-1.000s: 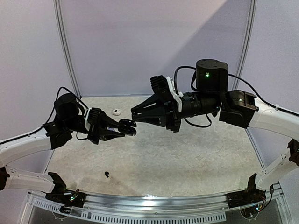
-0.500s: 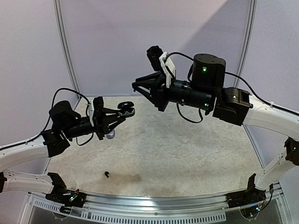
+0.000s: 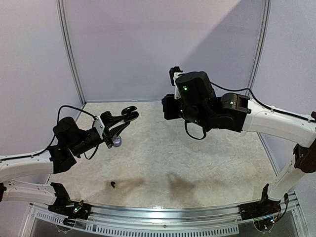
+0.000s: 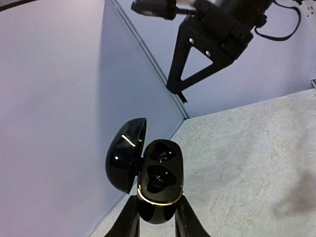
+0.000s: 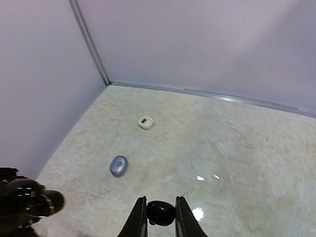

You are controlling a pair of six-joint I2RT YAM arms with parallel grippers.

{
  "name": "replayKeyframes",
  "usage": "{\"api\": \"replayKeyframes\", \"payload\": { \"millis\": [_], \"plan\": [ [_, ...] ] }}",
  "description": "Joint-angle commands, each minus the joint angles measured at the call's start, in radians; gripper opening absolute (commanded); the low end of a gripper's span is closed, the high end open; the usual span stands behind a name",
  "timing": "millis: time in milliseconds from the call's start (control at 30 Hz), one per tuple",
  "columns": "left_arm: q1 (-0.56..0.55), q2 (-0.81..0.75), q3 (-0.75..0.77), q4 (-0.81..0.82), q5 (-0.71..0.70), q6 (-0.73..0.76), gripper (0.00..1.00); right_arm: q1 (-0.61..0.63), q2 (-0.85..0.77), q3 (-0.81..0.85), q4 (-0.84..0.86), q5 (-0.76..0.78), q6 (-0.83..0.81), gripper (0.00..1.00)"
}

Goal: Insert the wireless bluetooth earbuds into the charging case

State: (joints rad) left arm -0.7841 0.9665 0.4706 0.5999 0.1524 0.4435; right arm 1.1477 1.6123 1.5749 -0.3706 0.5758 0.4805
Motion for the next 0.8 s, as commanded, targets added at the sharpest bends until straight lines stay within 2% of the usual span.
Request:
{"api": "replayKeyframes", "payload": {
  "millis": [0,100,267,467,767],
  "plan": [
    [-0.003,-0.017,-0.038,0.108,0.085,0.07,0.0,-0.044,0.018,0.013,-0.432,0.125,0.303,0.0],
    [0.011,-0.013,-0.042,0.123,0.17,0.05,0.0,-0.097,0.051,-0.026,-0.585,0.016,0.415,0.0],
    [0.039,-0.007,-0.03,0.059,0.366,0.027,0.0,-0.147,0.117,-0.113,-0.671,-0.161,0.458,0.0],
    [0.069,0.001,-0.017,-0.076,0.55,0.069,0.0,-0.162,0.151,-0.19,-0.652,-0.252,0.436,0.0],
    [0.08,-0.028,-0.073,-0.209,0.635,0.221,0.0,-0.166,0.163,-0.261,-0.586,-0.307,0.416,0.0]
  ]
}}
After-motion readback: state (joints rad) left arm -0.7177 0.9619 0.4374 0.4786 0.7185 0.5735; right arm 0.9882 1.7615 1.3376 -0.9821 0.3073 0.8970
